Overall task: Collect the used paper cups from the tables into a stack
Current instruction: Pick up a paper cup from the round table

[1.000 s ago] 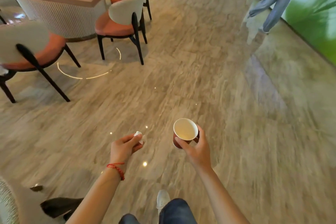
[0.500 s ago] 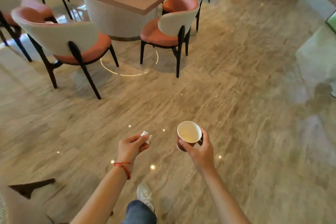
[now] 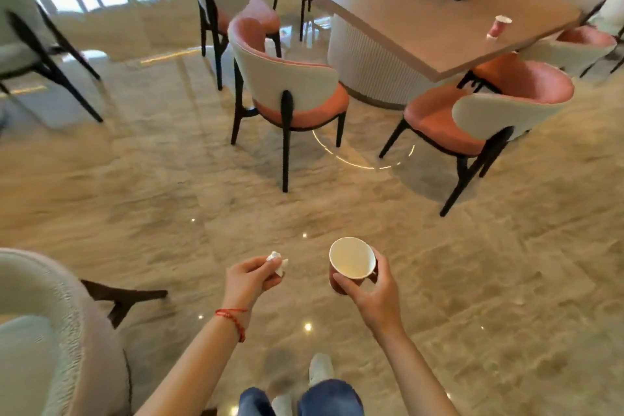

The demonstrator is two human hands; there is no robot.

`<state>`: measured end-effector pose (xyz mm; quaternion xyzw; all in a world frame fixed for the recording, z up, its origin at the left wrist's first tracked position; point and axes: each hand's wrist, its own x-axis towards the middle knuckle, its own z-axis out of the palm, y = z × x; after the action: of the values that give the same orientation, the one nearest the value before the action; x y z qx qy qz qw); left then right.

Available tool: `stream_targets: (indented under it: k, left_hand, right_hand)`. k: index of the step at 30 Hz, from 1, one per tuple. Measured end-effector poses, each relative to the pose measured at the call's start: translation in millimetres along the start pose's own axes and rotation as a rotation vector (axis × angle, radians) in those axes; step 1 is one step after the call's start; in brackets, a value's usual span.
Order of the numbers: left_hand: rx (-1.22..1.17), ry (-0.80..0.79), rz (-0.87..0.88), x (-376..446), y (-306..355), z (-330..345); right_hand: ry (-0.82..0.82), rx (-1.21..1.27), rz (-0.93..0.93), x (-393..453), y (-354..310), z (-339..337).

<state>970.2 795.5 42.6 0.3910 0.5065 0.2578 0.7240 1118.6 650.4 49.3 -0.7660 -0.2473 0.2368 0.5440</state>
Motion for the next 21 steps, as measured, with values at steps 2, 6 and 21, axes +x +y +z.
stream_targets:
  k: [2,6,21]
  left_hand:
    - [-0.052,0.083,0.01,17,13,-9]
    - [-0.146,0.226,0.059,51,41,-22]
    - [-0.341,0.607,0.116,162,137,-56]
  right_hand:
    - [-0.08,0.004,-0.028,33,-5,18]
    - [-0.256,-0.008,-0.094,101,-17,55]
    - [-0.632,-0.056,-0.251,283,-86,203]
